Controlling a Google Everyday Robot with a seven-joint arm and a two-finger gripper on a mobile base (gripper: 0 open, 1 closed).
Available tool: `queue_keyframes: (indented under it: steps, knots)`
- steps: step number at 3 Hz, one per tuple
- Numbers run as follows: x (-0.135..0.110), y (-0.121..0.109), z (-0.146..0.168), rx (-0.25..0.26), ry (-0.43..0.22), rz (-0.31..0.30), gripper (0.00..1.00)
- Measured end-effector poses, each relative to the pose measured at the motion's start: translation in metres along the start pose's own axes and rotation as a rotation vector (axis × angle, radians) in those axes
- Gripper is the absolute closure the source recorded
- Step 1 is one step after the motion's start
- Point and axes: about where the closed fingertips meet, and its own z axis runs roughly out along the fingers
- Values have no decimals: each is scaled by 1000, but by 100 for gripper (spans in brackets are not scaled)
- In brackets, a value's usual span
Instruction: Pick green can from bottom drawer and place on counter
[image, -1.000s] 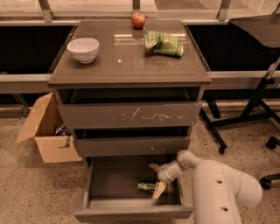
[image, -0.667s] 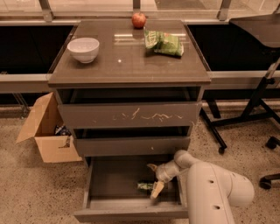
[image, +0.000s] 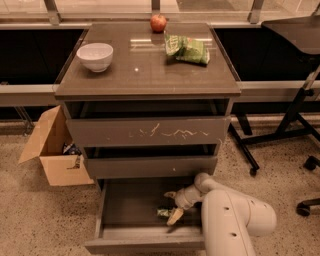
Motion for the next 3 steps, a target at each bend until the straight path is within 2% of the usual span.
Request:
queue_keyframes:
  steps: [1,2,3]
  knots:
    - [7,-1,11,-9,11,-3,49]
    - [9,0,18,-27,18,-10,72]
    - [4,2,28,-59,18,-39,100]
